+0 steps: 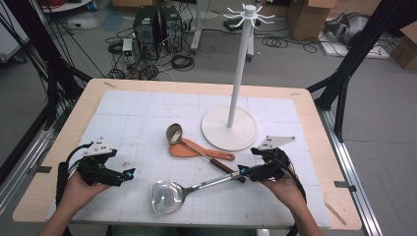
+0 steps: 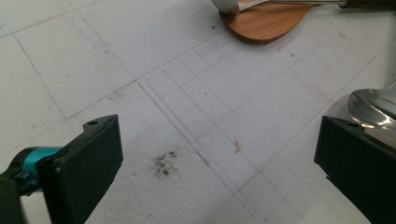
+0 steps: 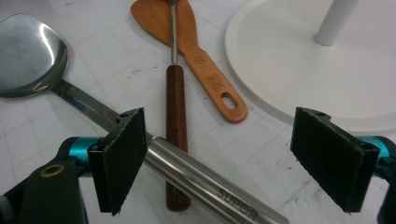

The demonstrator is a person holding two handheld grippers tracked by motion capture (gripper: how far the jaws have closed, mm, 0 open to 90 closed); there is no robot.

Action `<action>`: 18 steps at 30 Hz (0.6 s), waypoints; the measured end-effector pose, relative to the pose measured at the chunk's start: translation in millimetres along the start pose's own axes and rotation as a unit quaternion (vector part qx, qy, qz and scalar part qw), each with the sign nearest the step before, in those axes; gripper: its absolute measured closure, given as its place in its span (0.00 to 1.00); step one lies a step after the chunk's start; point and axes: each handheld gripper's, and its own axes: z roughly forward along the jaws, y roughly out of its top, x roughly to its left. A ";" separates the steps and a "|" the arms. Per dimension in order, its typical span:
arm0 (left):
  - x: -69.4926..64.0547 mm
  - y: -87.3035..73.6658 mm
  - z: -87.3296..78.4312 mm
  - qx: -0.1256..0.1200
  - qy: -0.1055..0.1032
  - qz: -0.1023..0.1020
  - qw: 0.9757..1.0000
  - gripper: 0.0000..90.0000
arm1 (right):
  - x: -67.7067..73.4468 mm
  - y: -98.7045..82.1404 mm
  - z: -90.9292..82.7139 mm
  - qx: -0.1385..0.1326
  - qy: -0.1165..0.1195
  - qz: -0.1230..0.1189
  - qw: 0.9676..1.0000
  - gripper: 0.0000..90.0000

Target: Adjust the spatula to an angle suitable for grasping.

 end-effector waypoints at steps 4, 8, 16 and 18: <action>-0.7 0.5 0.4 0.001 -0.001 0.002 1.000 0.02 | 5.2 2.7 6.5 0.007 0.016 -0.011 1.000 0.24; -0.7 0.5 0.3 0.001 -0.001 0.001 1.000 0.02 | 12.6 6.4 12.3 0.008 0.032 -0.022 0.999 0.26; -0.8 0.4 0.0 0.000 -0.002 0.002 1.000 0.02 | 27.1 12.2 24.5 0.024 0.069 -0.055 0.996 0.31; -0.8 0.4 0.0 0.000 -0.002 0.002 1.000 0.02 | 30.8 13.7 28.8 0.031 0.078 -0.061 0.995 0.33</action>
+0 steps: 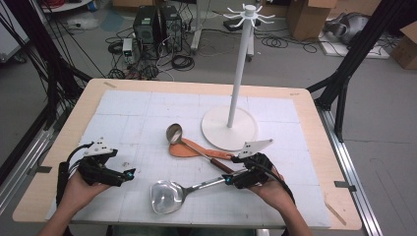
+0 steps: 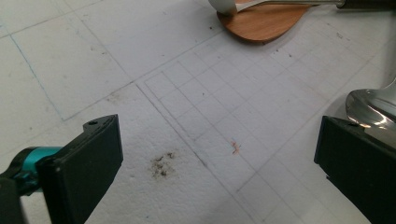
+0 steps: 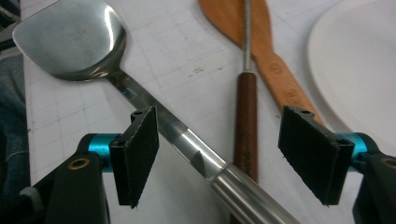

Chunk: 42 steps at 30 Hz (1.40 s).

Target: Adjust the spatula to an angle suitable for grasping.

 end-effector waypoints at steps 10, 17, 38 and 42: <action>-0.4 0.1 0.0 0.000 0.000 0.001 1.000 0.02 | 11.5 8.9 24.1 0.039 0.034 -0.041 0.998 0.40; 0.0 0.0 -0.1 0.001 -0.001 0.001 1.000 0.02 | 14.4 10.4 36.4 0.067 0.044 -0.062 0.995 0.45; -1.1 1.2 1.6 0.001 -0.002 0.001 1.000 0.02 | 16.3 15.1 52.9 0.090 0.076 -0.106 0.987 0.62; -0.8 1.7 1.7 -0.001 -0.002 0.001 1.000 0.02 | 16.7 17.1 54.8 0.089 0.075 -0.111 0.987 0.64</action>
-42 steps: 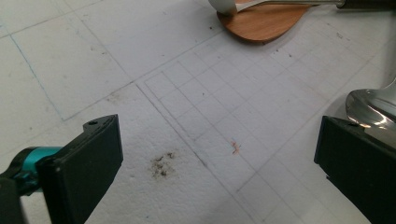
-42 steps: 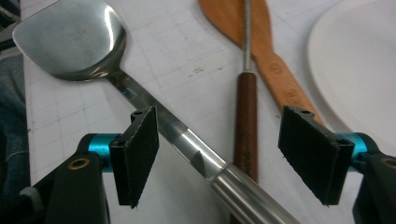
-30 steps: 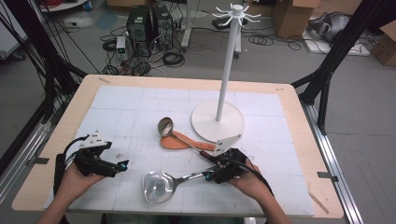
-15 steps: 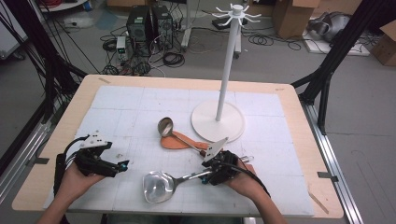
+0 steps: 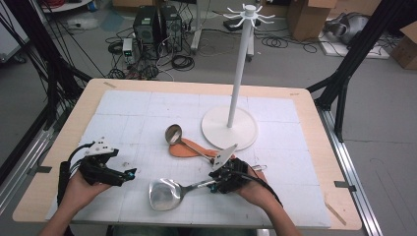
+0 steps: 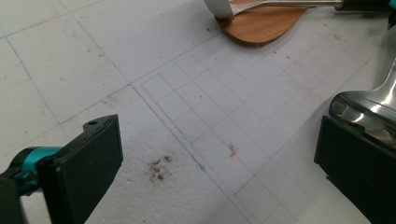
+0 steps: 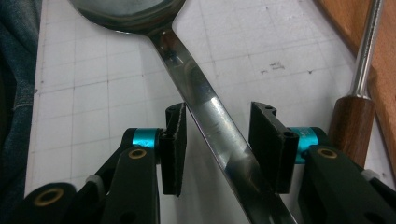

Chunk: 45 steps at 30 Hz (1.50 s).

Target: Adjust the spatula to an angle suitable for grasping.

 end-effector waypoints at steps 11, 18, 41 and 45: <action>-0.7 0.3 0.8 0.002 -0.003 -0.001 1.000 0.02 | -4.9 8.5 2.5 -0.006 0.001 0.000 1.000 0.69; -1.0 0.2 0.6 -0.001 -0.002 -0.002 1.000 0.02 | -7.7 13.4 4.6 -0.008 0.003 -0.009 1.000 0.70; -1.6 0.6 -0.2 -0.001 -0.005 0.000 1.000 0.02 | -4.7 22.5 11.9 0.012 0.000 -0.035 0.999 0.73; -1.1 0.5 -0.5 0.000 -0.005 0.001 1.000 0.02 | -6.9 27.9 15.8 0.012 -0.004 -0.037 0.999 0.76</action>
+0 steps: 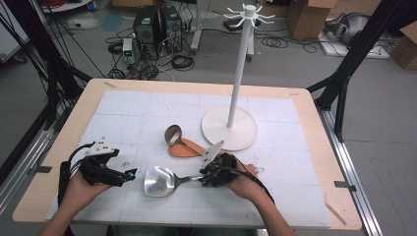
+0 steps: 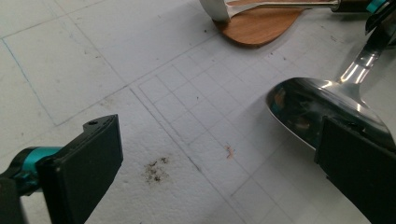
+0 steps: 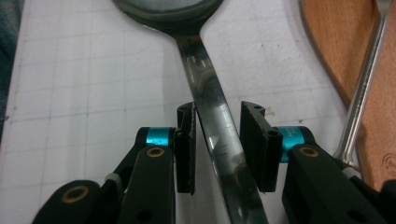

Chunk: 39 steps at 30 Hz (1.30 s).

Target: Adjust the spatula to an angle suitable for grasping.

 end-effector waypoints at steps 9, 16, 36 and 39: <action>0.6 -0.8 -0.4 -0.001 -0.001 -0.001 1.000 0.02 | -4.1 1.4 1.5 -0.005 0.004 0.011 1.000 0.76; 0.2 -1.2 -0.6 0.001 -0.002 0.002 1.000 0.02 | -7.0 -3.2 -12.9 -0.039 0.007 0.033 0.999 0.69; -3.0 0.0 0.4 0.000 -0.009 0.004 1.000 0.02 | -10.3 -59.1 -64.7 -0.063 -0.034 0.073 0.995 0.59; -4.4 0.6 1.0 0.001 -0.010 0.006 1.000 0.02 | -10.6 -67.5 -68.5 -0.060 -0.039 0.078 0.994 0.58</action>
